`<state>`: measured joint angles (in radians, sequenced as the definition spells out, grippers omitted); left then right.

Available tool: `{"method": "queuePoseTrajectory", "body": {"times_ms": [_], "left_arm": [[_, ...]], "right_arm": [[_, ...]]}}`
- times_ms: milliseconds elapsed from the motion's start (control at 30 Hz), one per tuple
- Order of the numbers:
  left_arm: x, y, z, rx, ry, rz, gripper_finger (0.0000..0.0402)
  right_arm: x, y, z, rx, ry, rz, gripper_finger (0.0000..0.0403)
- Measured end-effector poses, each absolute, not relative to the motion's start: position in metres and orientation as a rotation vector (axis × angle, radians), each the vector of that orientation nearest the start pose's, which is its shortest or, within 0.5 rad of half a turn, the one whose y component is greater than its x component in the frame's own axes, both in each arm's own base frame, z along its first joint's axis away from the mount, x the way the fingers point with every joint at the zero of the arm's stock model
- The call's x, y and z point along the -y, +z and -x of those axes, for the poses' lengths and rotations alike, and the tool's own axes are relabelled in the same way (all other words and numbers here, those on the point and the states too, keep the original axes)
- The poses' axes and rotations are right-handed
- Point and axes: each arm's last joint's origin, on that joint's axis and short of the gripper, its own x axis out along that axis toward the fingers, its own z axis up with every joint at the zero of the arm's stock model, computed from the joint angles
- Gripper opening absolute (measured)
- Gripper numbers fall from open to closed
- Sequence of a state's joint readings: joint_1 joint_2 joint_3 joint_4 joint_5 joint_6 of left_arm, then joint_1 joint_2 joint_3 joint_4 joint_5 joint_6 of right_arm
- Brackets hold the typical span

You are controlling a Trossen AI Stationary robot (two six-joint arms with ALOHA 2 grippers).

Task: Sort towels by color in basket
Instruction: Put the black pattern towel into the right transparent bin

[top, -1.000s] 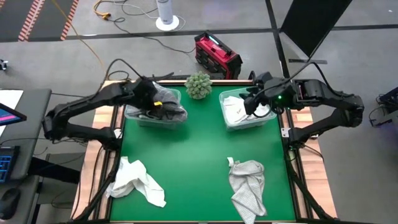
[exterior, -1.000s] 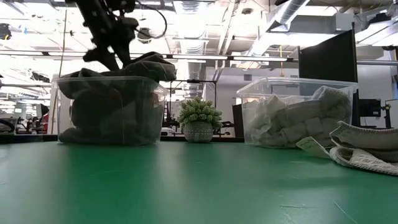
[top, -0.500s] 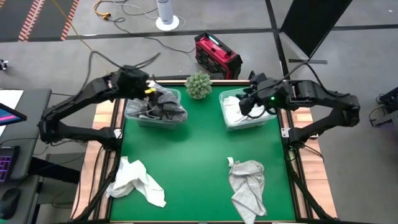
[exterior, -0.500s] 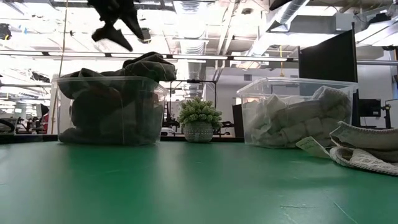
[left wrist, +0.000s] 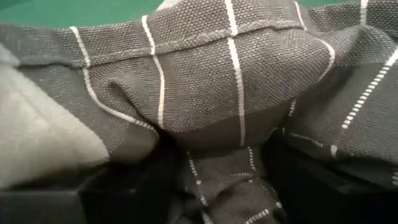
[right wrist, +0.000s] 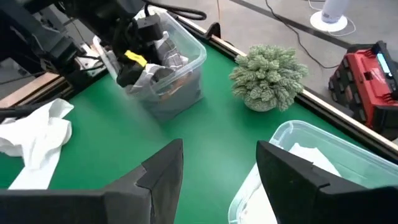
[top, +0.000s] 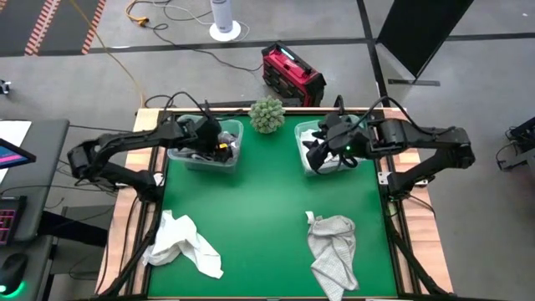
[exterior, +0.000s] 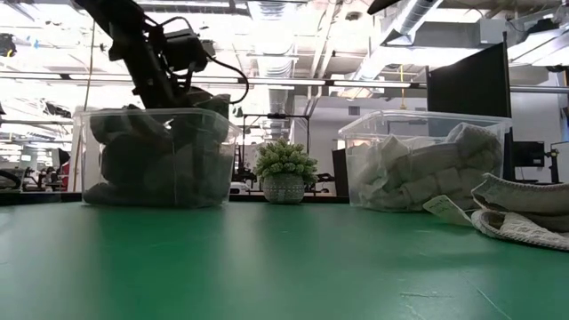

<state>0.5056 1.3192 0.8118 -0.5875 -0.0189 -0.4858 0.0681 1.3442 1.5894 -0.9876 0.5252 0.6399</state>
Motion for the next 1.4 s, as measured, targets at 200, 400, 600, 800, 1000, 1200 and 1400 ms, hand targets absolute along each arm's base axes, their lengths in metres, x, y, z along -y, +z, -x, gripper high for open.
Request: {"method": "queuePoseTrajectory", "body": {"times_ms": [200, 400, 600, 800, 1000, 1200, 1400], "left_arm": [[-0.116, 0.25, -0.207, -0.881, 0.687, 0.652, 0.0238], [-0.107, 0.324, -0.189, -0.828, 0.677, 0.536, 0.0238], [-0.103, 0.361, -0.178, -0.71, 0.77, 0.395, 0.0238], [-0.108, 0.326, -0.192, -0.729, 0.734, 0.463, 0.0238], [-0.109, 0.229, -0.197, -0.946, 0.778, 0.562, 0.0238], [-0.109, 0.207, -0.198, -0.945, 0.762, 0.633, 0.0238], [-0.109, 0.277, -0.197, -0.846, 0.732, 0.587, 0.0238]], "right_arm": [[0.002, 0.42, -0.246, -0.525, -0.655, -0.394, 0.0227], [0.008, 0.428, -0.233, -0.491, -0.667, -0.402, 0.0227], [0.014, 0.431, -0.229, -0.477, -0.69, -0.41, 0.0227], [0.015, 0.429, -0.232, -0.483, -0.695, -0.41, 0.0227], [0.013, 0.429, -0.232, -0.48, -0.688, -0.419, 0.0227], [0.013, 0.429, -0.232, -0.478, -0.689, -0.426, 0.0228], [0.013, 0.429, -0.232, -0.478, -0.689, -0.426, 0.0227]]}}
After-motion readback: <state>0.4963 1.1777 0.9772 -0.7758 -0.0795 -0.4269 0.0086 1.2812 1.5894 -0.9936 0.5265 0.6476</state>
